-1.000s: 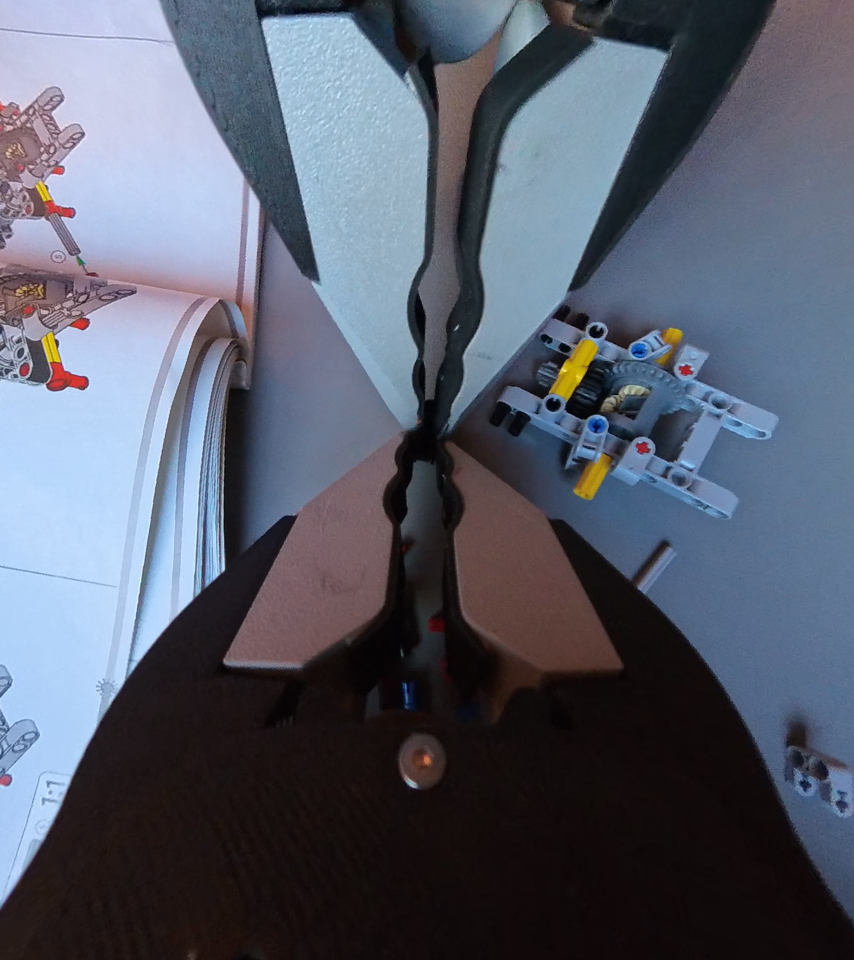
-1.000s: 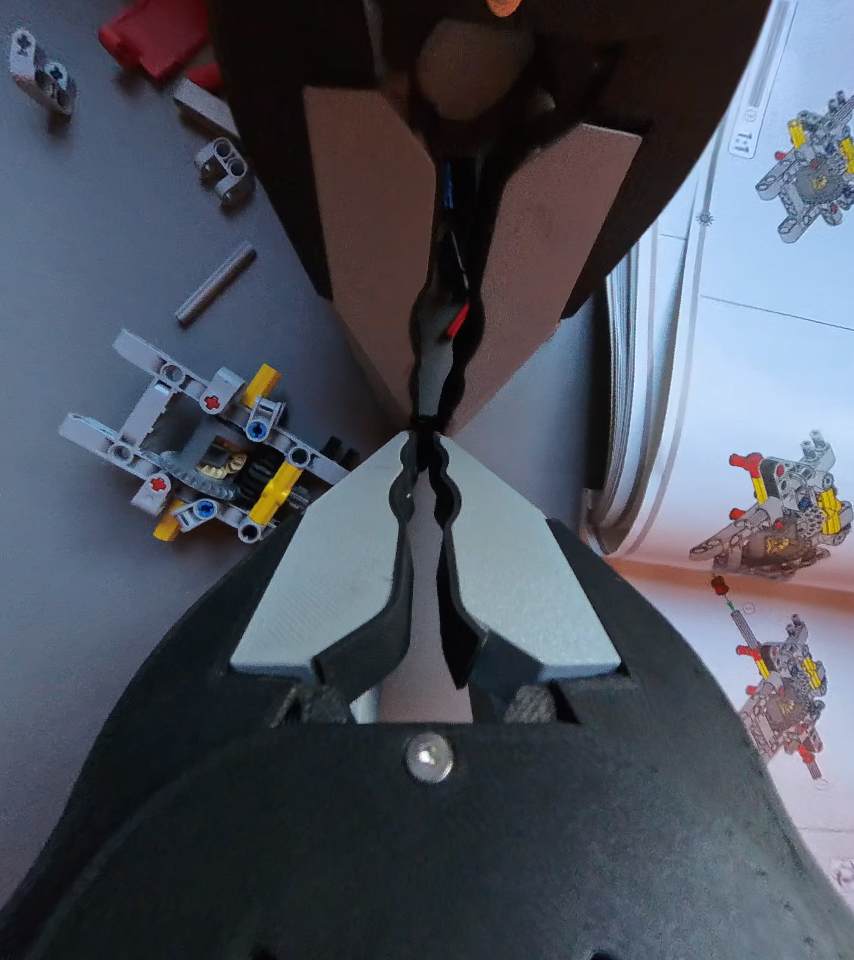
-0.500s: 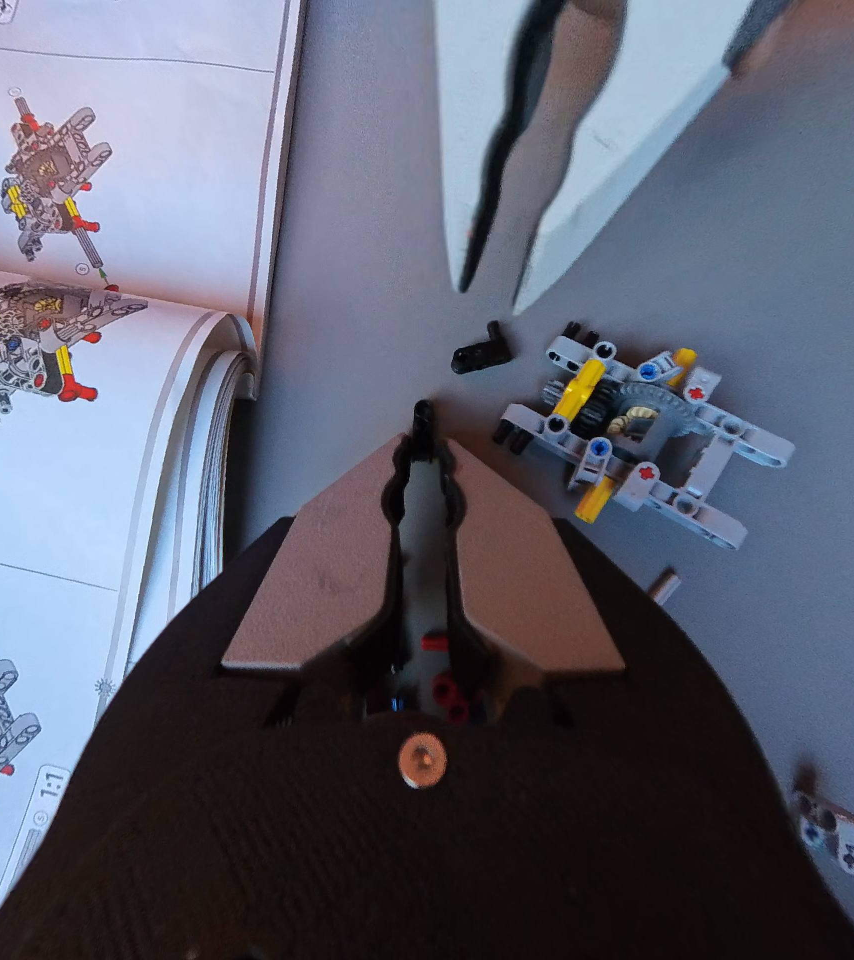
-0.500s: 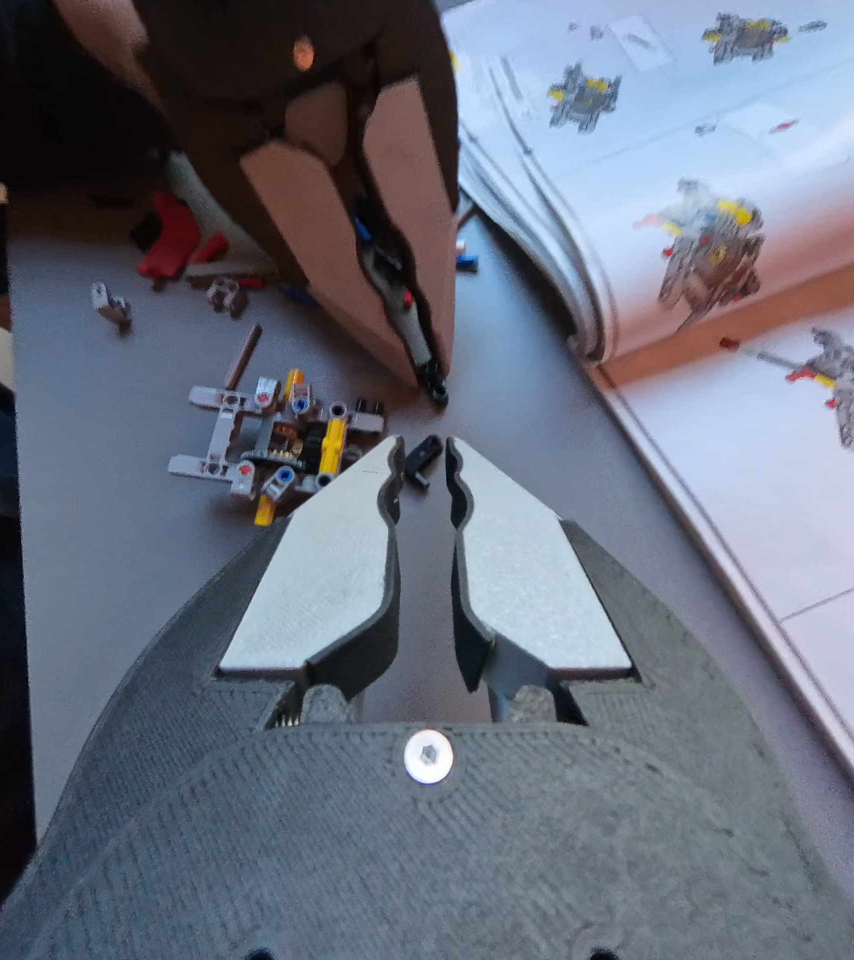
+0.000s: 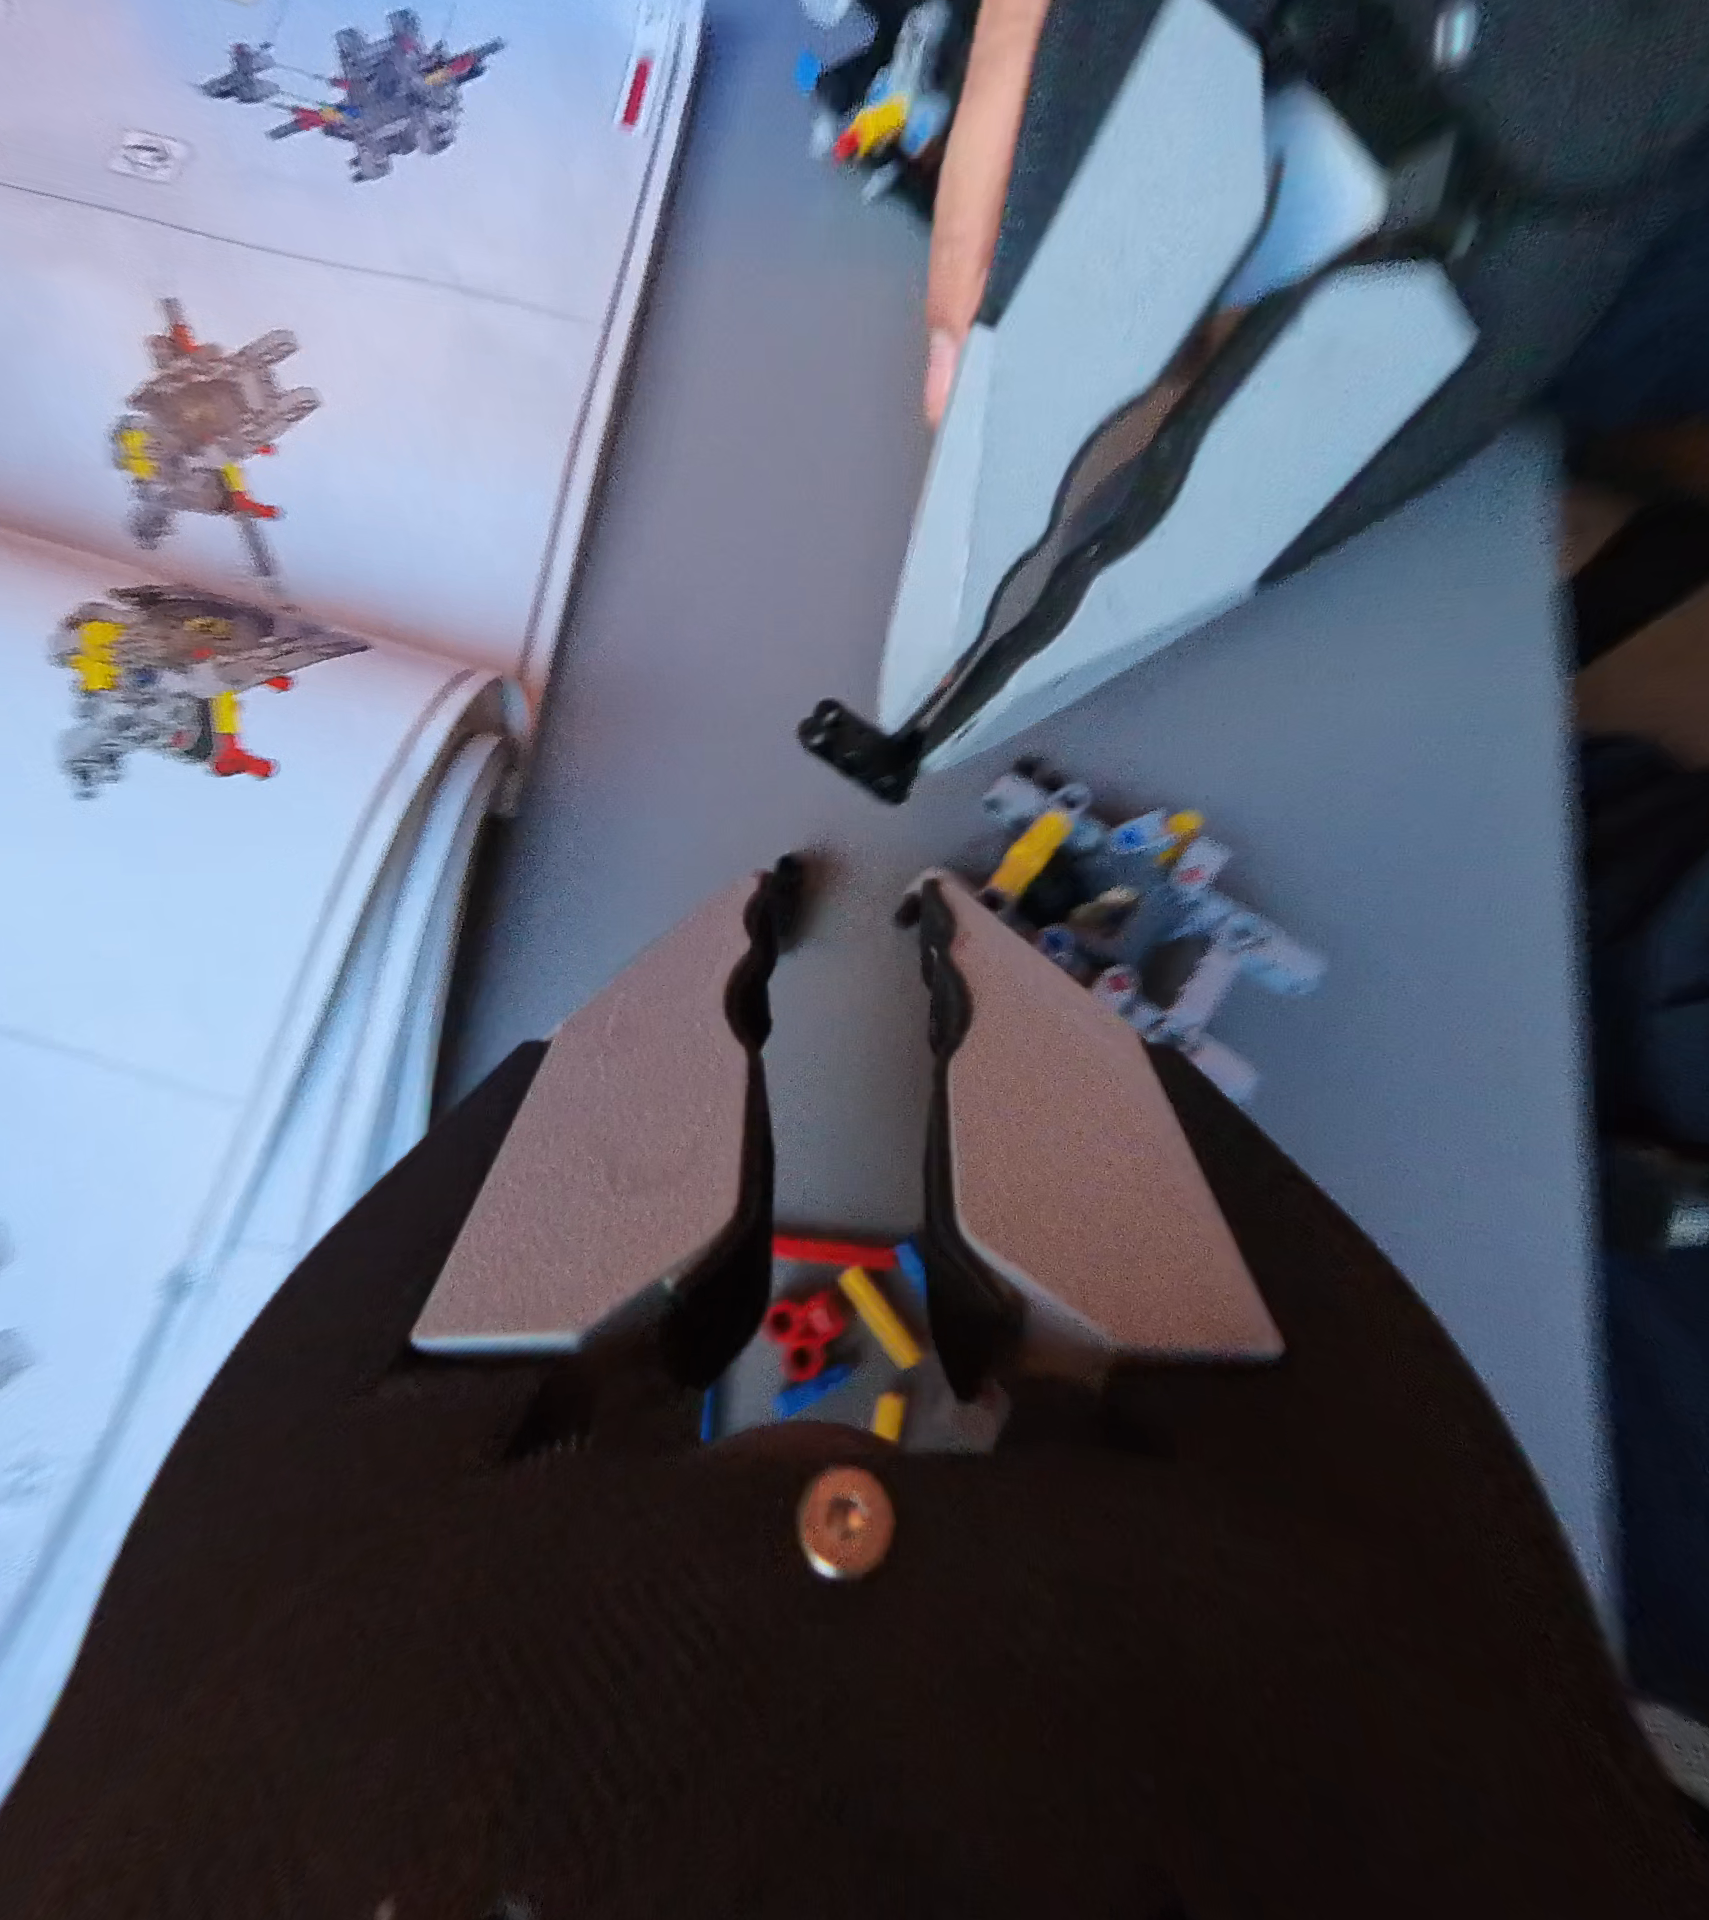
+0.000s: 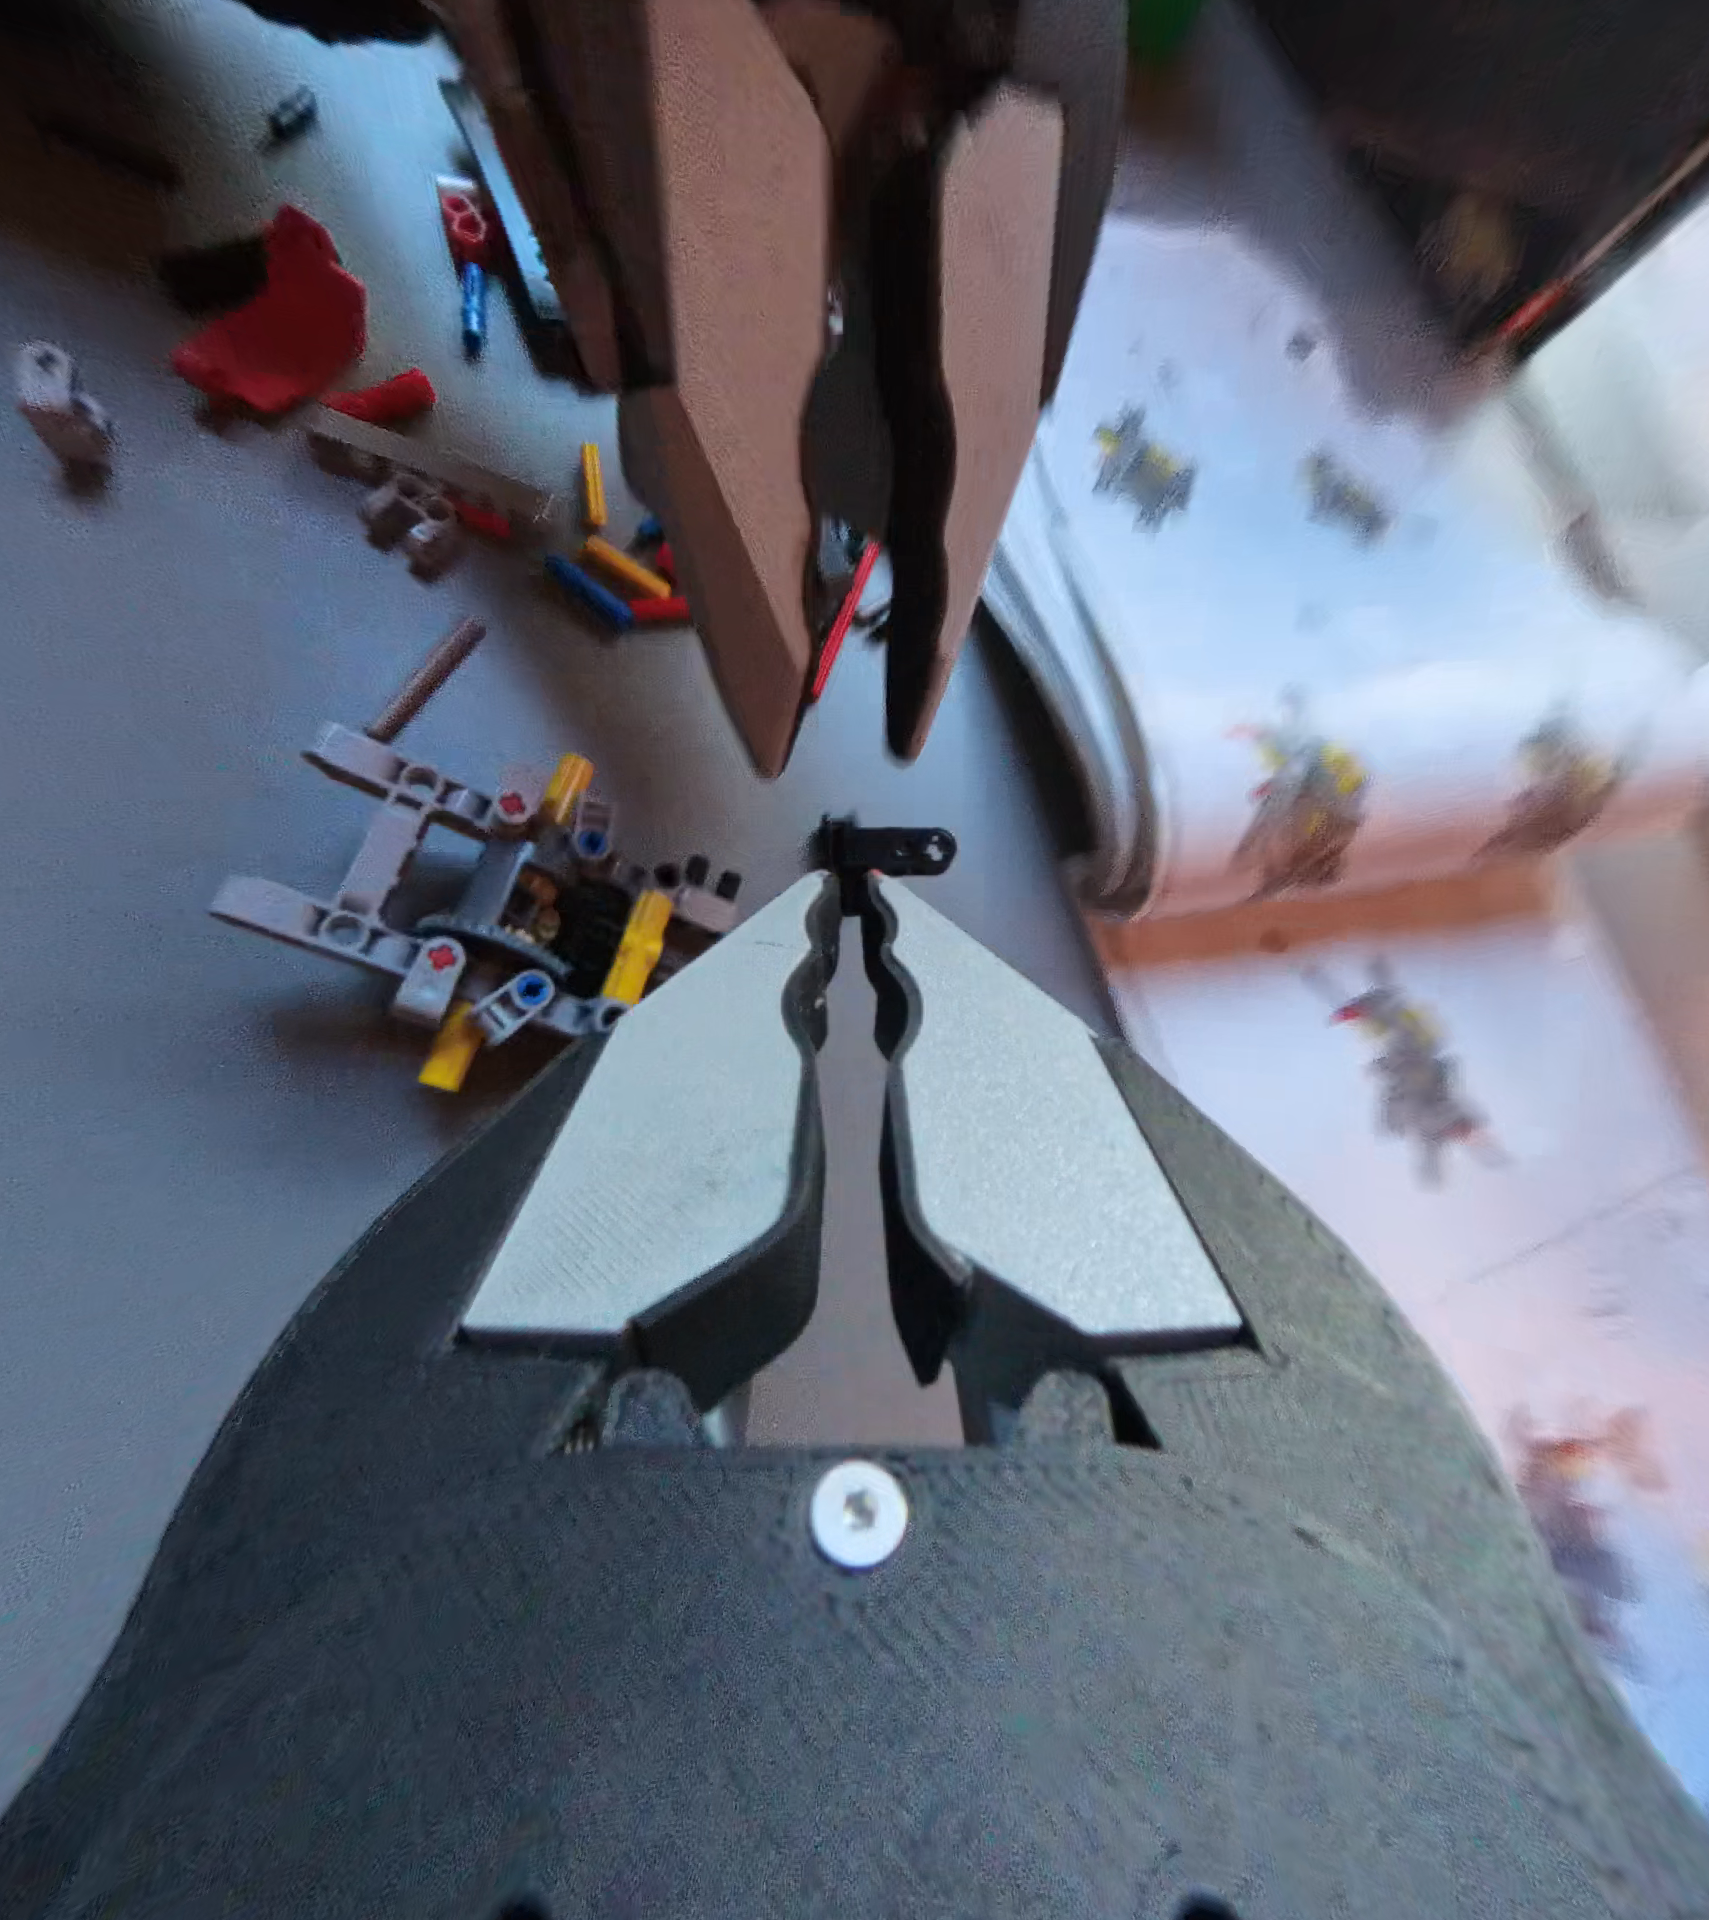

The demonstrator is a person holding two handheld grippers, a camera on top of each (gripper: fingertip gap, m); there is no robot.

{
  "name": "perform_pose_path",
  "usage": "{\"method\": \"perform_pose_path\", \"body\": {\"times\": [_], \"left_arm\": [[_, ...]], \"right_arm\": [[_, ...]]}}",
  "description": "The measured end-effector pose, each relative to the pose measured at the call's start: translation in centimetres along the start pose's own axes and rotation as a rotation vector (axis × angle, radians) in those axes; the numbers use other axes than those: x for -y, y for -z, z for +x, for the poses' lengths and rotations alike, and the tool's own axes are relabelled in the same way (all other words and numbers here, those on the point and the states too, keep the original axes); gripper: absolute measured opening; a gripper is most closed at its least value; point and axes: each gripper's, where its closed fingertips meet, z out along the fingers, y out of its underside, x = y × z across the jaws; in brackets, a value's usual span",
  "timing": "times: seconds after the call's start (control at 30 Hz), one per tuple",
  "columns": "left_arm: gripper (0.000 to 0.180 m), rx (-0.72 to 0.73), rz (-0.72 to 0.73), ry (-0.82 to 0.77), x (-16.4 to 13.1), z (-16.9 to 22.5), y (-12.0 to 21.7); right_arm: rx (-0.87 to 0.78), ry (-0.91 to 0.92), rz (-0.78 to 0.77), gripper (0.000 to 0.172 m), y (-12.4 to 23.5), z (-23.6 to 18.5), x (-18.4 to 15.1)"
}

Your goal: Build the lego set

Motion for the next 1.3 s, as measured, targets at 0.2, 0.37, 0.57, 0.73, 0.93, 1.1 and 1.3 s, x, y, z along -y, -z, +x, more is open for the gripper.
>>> {"method": "perform_pose_path", "body": {"times": [0.2, 0.37, 0.57, 0.73, 0.93, 1.1, 1.3], "left_arm": [[0.009, -0.33, 0.219, 0.229, 2.8, 2.4, 2.1], [0.031, -0.407, 0.261, 0.308, 3.4, 2.4, 2.9], [0.005, -0.449, 0.247, 0.218, 3.5, 4.5, 2.6], [0.005, -0.304, 0.416, 0.124, 5.7, 3.5, 3.8], [0.005, -0.209, 0.764, -0.154, 9.0, 5.5, 7.6], [0.005, -0.084, 0.853, -0.261, 9.7, 5.9, 8.1], [0.005, -0.019, 0.848, -0.291, 9.8, 6.2, 7.2]], "right_arm": [[-0.198, 0.468, -0.1, 0.001, 1.2, 0.3, 2.8], [-0.145, 0.632, -0.105, 0.001, 2.4, -1.1, 4.0], [-0.138, 0.722, -0.143, 0.001, 2.8, -1.9, 4.7], [-0.189, 0.352, 0.049, 0.003, 3.7, 0.2, 5.6], [0.148, -0.543, 0.689, 0.013, 8.3, 1.3, 8.2], [0.183, -0.607, 0.786, 0.004, 8.6, 0.6, 9.4], [0.153, -0.653, 0.875, 0.004, 8.9, 0.4, 10.4]]}}
